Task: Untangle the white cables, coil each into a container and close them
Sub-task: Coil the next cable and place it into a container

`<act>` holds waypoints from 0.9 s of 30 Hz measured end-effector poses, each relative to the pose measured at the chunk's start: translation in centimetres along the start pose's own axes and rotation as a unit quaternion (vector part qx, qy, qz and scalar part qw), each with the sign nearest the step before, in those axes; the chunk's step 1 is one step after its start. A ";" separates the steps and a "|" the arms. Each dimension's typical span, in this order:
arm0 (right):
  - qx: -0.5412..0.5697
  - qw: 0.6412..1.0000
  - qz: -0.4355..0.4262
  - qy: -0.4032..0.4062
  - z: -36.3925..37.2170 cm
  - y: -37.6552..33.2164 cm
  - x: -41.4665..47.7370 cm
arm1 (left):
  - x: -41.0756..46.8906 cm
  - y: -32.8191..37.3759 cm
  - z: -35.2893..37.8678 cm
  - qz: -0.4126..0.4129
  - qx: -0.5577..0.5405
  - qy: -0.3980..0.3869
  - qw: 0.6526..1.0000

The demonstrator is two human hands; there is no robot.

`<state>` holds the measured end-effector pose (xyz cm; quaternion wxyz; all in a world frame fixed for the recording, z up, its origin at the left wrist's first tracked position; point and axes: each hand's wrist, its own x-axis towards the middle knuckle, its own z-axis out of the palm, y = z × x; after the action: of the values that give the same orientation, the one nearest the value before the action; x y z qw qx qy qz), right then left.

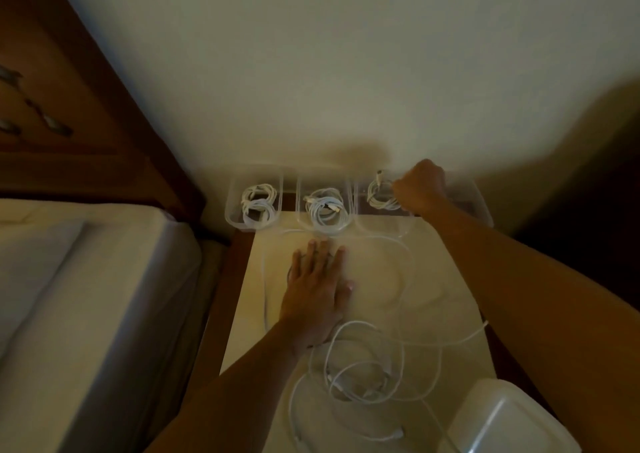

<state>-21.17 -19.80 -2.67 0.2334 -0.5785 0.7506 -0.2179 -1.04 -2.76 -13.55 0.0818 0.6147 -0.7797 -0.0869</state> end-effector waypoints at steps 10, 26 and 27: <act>-0.161 0.985 -0.063 0.000 2.7 -0.7 1.5 | 0.0 0.1 0.1 -0.003 0.003 0.003 1.000; -0.300 0.943 -0.124 0.078 4.0 0.3 -0.2 | 0.0 0.1 0.2 -0.007 0.004 0.009 1.000; -0.277 0.948 -0.131 0.090 3.6 0.3 -0.6 | 0.0 0.1 0.2 -0.008 0.005 0.008 1.000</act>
<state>-19.09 -19.39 -5.69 -0.0351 -0.6914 0.7171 -0.0811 -1.19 -2.73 -13.70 0.0839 0.6218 -0.7747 -0.0787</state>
